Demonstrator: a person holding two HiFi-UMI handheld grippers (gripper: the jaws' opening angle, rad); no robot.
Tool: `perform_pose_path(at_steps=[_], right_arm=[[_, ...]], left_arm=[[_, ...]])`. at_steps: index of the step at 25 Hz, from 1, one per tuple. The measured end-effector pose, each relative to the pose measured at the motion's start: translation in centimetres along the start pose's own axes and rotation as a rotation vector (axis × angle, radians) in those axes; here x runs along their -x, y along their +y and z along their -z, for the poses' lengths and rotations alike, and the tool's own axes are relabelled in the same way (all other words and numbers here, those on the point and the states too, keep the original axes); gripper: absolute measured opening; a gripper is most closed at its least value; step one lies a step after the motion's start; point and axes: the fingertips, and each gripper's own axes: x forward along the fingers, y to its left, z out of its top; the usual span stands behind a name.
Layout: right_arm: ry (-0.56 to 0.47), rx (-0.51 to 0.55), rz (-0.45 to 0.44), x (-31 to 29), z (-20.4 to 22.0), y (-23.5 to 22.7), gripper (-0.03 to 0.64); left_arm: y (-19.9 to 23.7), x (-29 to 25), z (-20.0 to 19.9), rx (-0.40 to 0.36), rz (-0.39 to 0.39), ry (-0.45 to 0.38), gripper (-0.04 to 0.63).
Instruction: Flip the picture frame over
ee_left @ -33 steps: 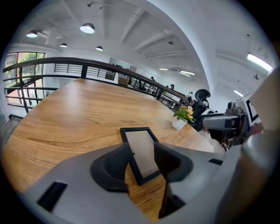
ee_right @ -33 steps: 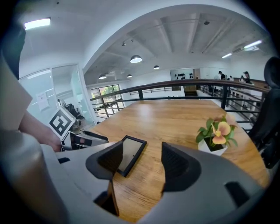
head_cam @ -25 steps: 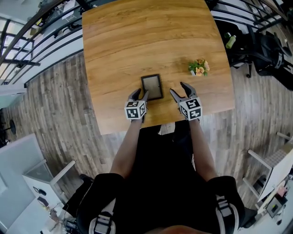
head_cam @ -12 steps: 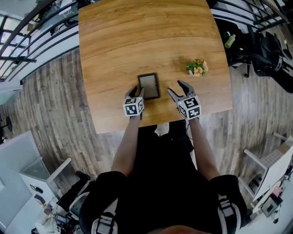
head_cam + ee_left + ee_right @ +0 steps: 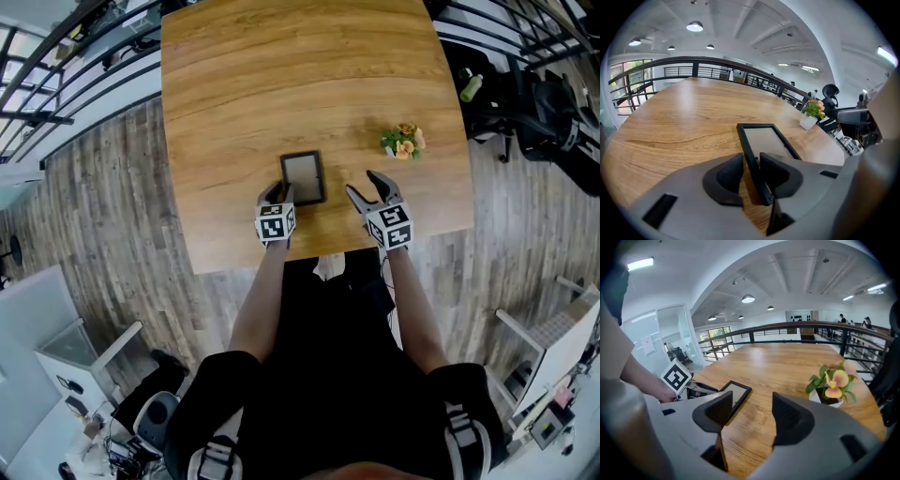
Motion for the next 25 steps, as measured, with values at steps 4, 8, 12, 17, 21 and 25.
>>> perform_pose_path(at_steps=[4,8,12,17,21,25], right_arm=[[0.003,-0.003,0.002,0.3,0.3,0.3,0.264],[-0.004,-0.005,0.004,0.7,0.3,0.5,0.245],[-0.003,-0.003,0.005,0.8,0.3,0.7,0.245],[-0.004,-0.001,0.004,0.9,0.0,0.9,0.245],[0.001,0.001,0.005,0.9,0.1,1.3,0.246],[-0.002,-0.002,0.005,0.7,0.1,1.4,0.246]], left_arm=[[-0.2,-0.1,0.0,-0.014,-0.013,0.002,0.098],[-0.1,-0.4,-0.2,0.015,-0.023,-0.003,0.092],[0.0,-0.4,-0.2,0.047,-0.021,0.005,0.083],[0.4,-0.2,-0.5,0.084,-0.04,-0.011,0.074],[1.4,0.3,-0.4,0.143,-0.055,-0.02,0.06],[1.8,0.4,-0.4,0.178,-0.058,-0.029,0.06]])
